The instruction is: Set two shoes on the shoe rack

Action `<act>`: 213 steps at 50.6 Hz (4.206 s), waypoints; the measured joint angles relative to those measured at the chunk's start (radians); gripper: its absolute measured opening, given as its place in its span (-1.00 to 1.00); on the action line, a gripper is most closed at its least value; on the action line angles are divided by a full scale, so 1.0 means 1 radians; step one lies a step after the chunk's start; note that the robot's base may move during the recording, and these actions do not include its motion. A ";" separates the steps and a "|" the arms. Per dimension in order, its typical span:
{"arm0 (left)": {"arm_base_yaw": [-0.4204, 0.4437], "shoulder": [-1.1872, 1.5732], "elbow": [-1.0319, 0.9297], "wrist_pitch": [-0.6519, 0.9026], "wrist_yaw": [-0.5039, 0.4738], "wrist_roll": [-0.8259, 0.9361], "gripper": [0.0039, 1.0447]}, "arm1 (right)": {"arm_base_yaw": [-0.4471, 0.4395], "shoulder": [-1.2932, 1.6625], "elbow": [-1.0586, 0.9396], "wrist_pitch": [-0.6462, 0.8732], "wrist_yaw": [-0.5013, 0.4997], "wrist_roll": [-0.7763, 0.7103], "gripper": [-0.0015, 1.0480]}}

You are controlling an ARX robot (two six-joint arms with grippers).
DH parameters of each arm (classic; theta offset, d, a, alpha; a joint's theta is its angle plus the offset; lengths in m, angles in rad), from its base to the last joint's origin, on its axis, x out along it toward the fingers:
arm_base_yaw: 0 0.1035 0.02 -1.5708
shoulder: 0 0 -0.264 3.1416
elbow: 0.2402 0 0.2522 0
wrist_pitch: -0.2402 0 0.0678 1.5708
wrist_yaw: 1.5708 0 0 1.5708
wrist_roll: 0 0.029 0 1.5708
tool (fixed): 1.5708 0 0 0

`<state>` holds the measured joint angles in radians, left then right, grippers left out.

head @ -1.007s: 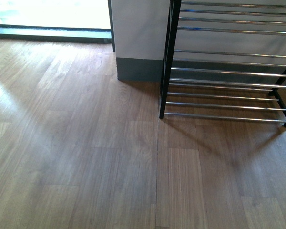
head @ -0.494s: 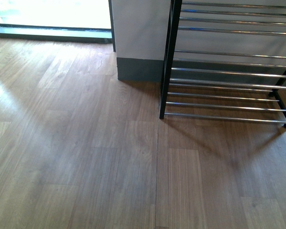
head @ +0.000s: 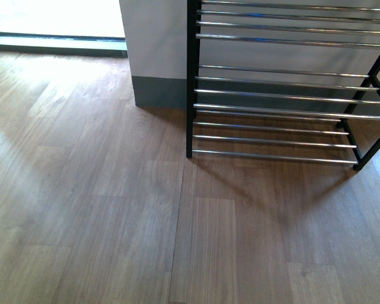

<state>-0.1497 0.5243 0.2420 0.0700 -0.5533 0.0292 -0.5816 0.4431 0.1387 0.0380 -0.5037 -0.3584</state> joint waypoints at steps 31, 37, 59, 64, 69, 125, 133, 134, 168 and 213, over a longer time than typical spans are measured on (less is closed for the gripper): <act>0.000 0.001 0.000 0.000 0.002 0.000 -0.97 | 0.000 0.002 0.000 0.000 0.000 0.000 -0.97; 0.000 0.001 0.000 0.000 0.002 0.000 -0.97 | 0.000 0.002 0.000 0.000 0.000 0.000 -0.97; 0.000 0.001 0.000 0.000 0.002 0.000 -0.97 | 0.000 0.001 -0.001 0.000 -0.001 0.000 -0.97; 0.000 0.001 0.000 0.000 0.002 0.000 -0.97 | 0.000 0.001 -0.001 0.000 -0.001 0.000 -0.97; 0.000 0.001 0.000 0.000 0.002 0.000 -0.97 | 0.000 0.001 0.000 0.000 -0.001 0.000 -0.97; -0.001 0.002 0.000 0.000 0.002 0.000 -0.97 | 0.000 0.001 0.000 0.000 -0.002 0.000 -0.97; -0.001 0.002 0.000 0.000 0.002 0.000 -0.97 | 0.000 0.001 0.000 0.000 -0.002 0.000 -0.97; -0.001 0.002 0.000 0.000 0.002 0.000 -0.97 | 0.000 0.001 0.000 0.000 -0.002 0.000 -0.97; -0.001 0.002 0.000 0.000 0.002 0.000 -0.97 | -0.007 0.007 -0.014 0.056 -0.055 0.030 -0.97; -0.001 0.002 0.000 0.000 0.002 0.000 -0.97 | 0.727 1.006 0.548 0.360 0.520 0.373 -0.97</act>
<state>-0.1505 0.5262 0.2420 0.0700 -0.5518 0.0292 0.1455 1.4494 0.6865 0.3977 0.0162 0.0143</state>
